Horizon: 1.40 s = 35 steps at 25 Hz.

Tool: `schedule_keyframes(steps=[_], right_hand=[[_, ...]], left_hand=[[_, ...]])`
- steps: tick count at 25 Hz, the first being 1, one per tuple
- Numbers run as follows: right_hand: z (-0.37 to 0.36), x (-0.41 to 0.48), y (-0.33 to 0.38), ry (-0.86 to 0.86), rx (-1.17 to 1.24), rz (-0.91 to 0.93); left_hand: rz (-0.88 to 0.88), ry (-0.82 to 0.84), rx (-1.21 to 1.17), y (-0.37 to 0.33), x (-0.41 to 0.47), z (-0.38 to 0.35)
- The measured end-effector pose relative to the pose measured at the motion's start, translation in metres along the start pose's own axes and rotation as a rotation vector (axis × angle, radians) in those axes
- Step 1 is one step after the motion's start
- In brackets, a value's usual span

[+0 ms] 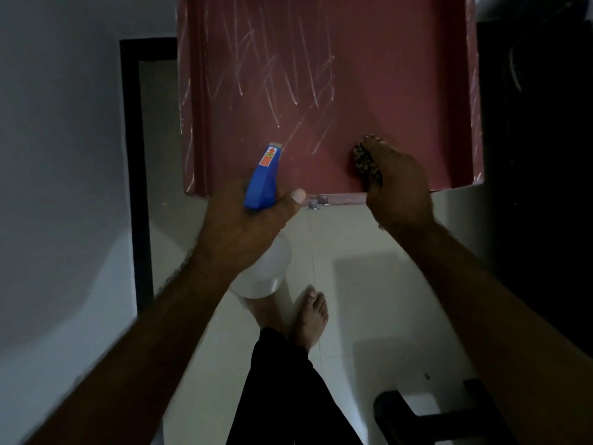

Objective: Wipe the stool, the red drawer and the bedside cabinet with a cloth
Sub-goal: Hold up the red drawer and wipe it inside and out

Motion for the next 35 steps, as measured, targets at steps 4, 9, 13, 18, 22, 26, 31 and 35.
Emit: schedule_keyframes(steps=[4,9,13,18,22,26,31,35], right_hand=[[-0.004,0.002,-0.002,0.024,0.04,-0.026],[0.0,-0.002,0.004,0.01,0.109,-0.072],[0.002,-0.005,0.008,0.044,0.173,-0.125],[0.001,-0.004,0.007,0.05,0.211,-0.157],[0.002,-0.003,0.01,0.001,0.212,-0.186],[-0.014,0.003,0.057,0.052,0.048,0.008],[-0.009,0.014,0.038,0.044,0.018,-0.028],[-0.02,0.012,0.056,0.028,-0.004,0.008]], left_hand=[[0.03,0.023,0.015,0.012,-0.003,-0.003],[0.062,0.051,0.083,0.019,-0.005,0.0],[0.019,0.073,0.132,0.021,-0.004,0.003],[0.017,0.058,0.1,0.019,-0.007,0.007],[-0.004,0.061,0.002,0.014,-0.009,0.014],[-0.008,0.05,0.022,0.013,-0.004,0.017],[0.007,0.037,-0.022,0.006,-0.002,0.024],[0.019,0.025,-0.044,0.001,0.002,0.03]])
Point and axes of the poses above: each hand's wrist, its own x-axis towards the middle knuckle, its own z-axis out of the back of the hand, y = z × x, the point moved 7 cm from there along x, towards the middle knuckle, and after that the axes turned 12 degrees about y, right-handed, at the moved point
